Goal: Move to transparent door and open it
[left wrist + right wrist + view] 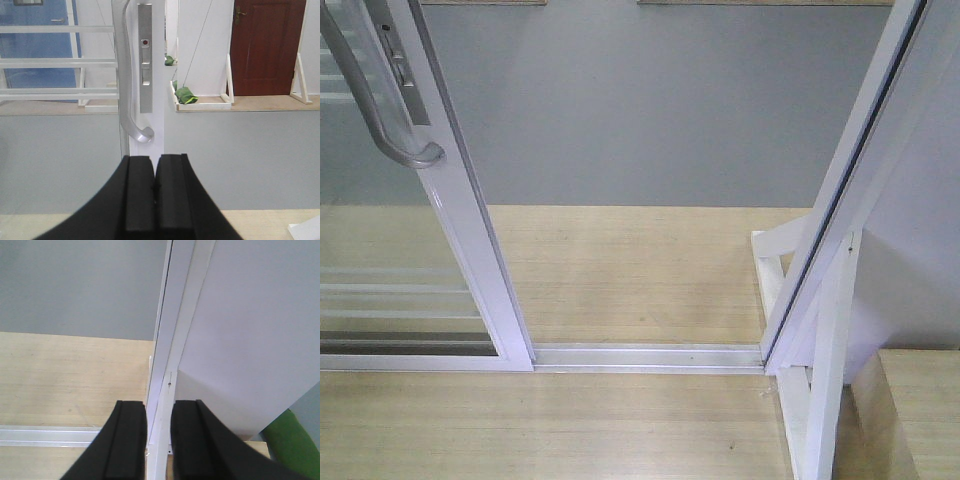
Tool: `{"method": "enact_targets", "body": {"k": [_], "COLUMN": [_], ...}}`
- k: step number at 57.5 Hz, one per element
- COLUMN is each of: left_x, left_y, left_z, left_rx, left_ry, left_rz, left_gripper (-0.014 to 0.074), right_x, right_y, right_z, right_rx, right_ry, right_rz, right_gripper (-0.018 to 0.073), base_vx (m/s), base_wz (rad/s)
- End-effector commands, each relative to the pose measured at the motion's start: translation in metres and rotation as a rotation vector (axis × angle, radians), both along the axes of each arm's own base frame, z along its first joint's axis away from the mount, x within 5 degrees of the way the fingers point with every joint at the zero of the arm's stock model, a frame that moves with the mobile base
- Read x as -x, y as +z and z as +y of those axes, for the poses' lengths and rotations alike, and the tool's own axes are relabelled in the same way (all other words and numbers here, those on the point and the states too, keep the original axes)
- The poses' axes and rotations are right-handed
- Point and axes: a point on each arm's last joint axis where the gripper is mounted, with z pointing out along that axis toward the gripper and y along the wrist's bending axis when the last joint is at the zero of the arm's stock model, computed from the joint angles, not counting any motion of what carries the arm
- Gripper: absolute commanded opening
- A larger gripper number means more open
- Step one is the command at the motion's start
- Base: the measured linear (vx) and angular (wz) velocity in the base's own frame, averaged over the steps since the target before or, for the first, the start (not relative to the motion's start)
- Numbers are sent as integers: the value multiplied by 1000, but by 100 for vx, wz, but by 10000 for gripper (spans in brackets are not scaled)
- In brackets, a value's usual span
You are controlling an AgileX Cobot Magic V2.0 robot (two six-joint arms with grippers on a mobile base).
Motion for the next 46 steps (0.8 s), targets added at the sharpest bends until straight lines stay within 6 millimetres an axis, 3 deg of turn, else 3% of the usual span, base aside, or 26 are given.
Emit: {"method": "enact_targets", "body": {"k": [1,27,33,38,46], "left_x": [0,0,0,0,0], "left_y": [5,5,5,5,5], "left_z": [0,0,0,0,0], "left_rx": [13,13,13,13,13], "left_ry": [0,0,0,0,0], "left_rz": [-83,-83,-83,-83,-83], "left_gripper": [-8,-8,-8,-8,-8], "right_x": [-3,-3,11,24,49], "right_y": [15,16,26,29,11], "right_z": [-1,0,-4,-4,2], "right_rx": [20,18,154,166,133], "right_ry": [-4,6,6,0,2], "right_rz": [-99,-101,-145,-165,-267], "right_gripper": [253,253,243,242,242], "base_vx": [0,0,0,0,0], "base_wz": [0,0,0,0,0]}}
